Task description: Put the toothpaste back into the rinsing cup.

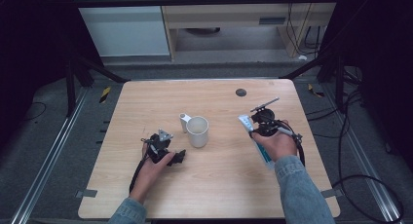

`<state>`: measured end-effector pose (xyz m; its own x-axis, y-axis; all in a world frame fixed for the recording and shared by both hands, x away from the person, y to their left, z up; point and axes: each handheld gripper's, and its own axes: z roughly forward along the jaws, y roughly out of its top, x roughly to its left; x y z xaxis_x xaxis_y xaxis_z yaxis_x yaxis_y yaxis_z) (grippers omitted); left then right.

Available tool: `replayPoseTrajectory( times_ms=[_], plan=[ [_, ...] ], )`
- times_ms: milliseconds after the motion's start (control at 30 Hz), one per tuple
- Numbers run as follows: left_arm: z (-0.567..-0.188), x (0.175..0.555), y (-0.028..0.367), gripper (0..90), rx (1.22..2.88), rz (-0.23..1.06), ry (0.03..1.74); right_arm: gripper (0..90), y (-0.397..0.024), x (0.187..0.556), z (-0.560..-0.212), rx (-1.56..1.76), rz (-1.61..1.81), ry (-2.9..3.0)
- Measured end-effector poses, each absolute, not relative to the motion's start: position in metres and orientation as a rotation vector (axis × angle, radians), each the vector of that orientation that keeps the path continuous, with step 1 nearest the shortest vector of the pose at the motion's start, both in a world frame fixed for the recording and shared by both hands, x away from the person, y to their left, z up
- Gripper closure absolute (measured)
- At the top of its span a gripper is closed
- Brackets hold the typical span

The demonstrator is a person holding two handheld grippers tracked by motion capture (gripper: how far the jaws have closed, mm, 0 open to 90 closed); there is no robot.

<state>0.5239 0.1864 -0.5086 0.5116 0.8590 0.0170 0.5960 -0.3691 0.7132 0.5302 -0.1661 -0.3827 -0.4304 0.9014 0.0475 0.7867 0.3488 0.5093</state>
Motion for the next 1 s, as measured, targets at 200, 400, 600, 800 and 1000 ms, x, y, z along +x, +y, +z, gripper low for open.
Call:
replayPoseTrajectory(
  times_ms=[200, 400, 600, 800, 1000],
  plan=[
    [-0.509, 0.524, 0.186, 0.0, 2.099, 0.517, 1.183, 78.4, -0.166, 0.530, -0.368, 1.488, 0.780, 2.337],
    [-0.509, 0.524, 0.186, 0.0, 2.099, 0.517, 1.184, 78.5, -0.161, 0.532, -0.357, 1.440, 0.865, 2.318],
    [-0.509, 0.524, 0.186, 0.0, 2.099, 0.516, 1.183, 78.5, -0.156, 0.535, -0.349, 1.416, 0.945, 2.283],
    [-0.509, 0.524, 0.186, 0.0, 2.099, 0.518, 1.183, 78.4, -0.154, 0.536, -0.341, 1.408, 1.005, 2.235],
    [-0.509, 0.524, 0.186, 0.0, 2.099, 0.518, 1.184, 78.4, -0.155, 0.535, -0.337, 1.414, 1.053, 2.192]
  ],
)
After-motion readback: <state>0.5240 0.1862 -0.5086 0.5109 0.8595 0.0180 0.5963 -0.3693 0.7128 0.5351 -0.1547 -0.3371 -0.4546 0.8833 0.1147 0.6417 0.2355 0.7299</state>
